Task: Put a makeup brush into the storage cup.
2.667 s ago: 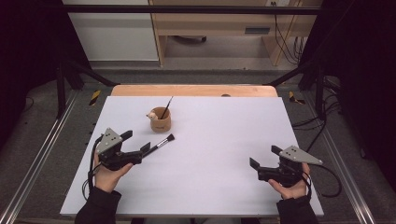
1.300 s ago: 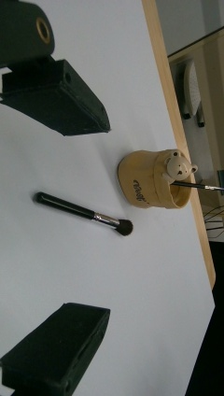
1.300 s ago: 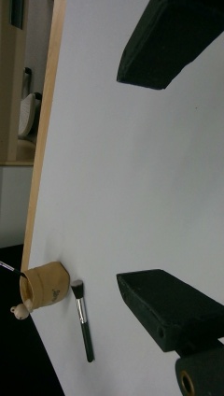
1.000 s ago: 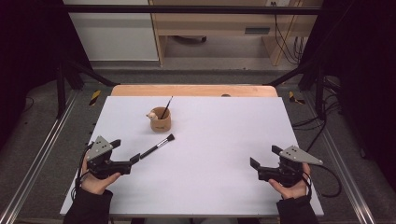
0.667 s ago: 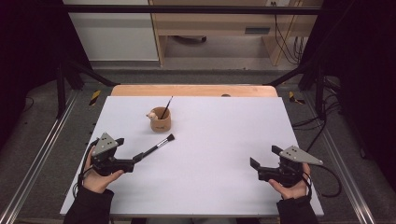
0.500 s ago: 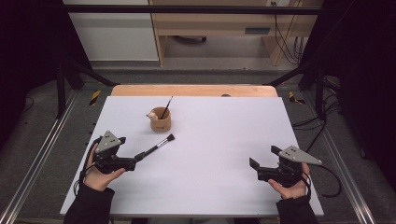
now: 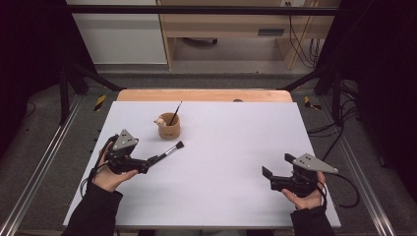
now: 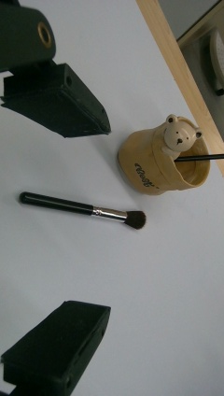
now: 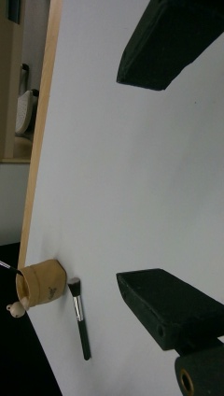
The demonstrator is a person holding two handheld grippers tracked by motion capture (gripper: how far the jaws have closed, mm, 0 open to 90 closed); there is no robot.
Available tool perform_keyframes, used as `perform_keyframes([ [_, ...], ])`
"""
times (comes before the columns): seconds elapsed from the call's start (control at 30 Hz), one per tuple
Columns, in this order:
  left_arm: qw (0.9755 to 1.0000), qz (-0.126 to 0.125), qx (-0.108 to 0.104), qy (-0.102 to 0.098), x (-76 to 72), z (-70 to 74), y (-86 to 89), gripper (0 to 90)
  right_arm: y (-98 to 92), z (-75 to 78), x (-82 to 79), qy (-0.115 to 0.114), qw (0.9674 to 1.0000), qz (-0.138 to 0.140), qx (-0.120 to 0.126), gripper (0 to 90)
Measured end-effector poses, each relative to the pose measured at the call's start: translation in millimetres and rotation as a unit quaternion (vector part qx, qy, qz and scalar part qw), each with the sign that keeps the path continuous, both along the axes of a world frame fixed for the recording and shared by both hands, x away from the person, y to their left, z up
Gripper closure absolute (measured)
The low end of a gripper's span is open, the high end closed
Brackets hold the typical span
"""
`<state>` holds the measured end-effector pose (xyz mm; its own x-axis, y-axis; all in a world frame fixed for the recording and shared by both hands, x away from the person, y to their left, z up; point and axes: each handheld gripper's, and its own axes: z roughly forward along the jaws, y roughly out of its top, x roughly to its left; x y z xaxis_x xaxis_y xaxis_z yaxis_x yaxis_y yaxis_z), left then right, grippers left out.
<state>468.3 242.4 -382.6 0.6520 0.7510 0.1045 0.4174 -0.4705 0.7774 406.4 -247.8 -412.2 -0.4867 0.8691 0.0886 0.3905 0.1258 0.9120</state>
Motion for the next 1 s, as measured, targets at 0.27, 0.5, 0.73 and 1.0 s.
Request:
perform_keyframes([
  [0.27,0.9992,-0.012,0.031,0.021,12.7,2.5,-12.2,10.4,0.3,-0.3,0.2,0.0,1.0,0.001,0.001,6.1],
  [0.5,0.9978,-0.02,0.051,0.038,22.8,2.0,-20.9,10.6,0.5,0.2,-0.2,-0.001,1.0,0.002,-0.001,6.2],
  [0.73,0.996,-0.024,0.069,0.052,32.8,-2.7,-27.7,10.9,1.8,0.3,-0.2,-0.002,1.0,0.004,-0.002,6.1],
  [1.0,0.9944,-0.024,0.081,0.064,42.4,-6.4,-32.7,11.4,1.7,0.5,-0.3,-0.002,1.0,0.002,0.0,6.1],
])
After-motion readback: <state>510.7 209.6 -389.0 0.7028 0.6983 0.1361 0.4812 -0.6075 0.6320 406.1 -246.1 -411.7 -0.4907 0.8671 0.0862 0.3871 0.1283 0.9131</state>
